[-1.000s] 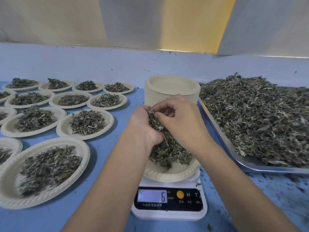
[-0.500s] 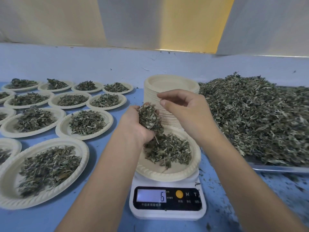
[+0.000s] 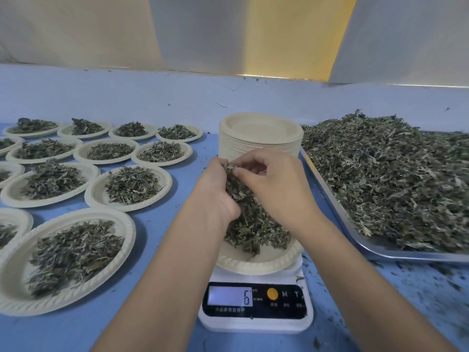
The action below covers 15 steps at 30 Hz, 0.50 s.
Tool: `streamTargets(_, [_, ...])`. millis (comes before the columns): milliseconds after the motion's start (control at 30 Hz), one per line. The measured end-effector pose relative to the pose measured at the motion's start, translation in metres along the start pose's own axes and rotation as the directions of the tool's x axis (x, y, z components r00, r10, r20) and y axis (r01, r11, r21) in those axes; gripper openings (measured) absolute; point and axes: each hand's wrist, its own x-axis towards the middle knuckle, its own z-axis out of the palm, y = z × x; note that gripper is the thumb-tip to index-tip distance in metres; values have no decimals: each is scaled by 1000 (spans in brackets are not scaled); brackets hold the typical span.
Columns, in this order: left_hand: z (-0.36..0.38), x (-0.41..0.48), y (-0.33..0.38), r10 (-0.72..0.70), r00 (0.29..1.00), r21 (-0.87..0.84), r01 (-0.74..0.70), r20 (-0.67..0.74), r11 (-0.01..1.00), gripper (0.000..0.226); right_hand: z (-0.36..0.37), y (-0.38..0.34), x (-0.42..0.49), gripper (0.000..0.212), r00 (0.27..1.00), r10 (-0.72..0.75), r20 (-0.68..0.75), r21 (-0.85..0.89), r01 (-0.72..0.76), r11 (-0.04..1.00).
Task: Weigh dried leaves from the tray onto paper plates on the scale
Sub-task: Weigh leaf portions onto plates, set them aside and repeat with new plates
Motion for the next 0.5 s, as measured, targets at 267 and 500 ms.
streamTargets(267, [-15, 3, 16, 86, 994, -179, -96, -63, 979, 38, -13, 6, 8, 19, 985, 170, -33, 388, -144, 910])
streamTargets(500, [-27, 4, 29, 149, 980, -223, -176, -131, 959, 36, -20, 16, 8, 14, 939, 244, 242, -13, -248, 969])
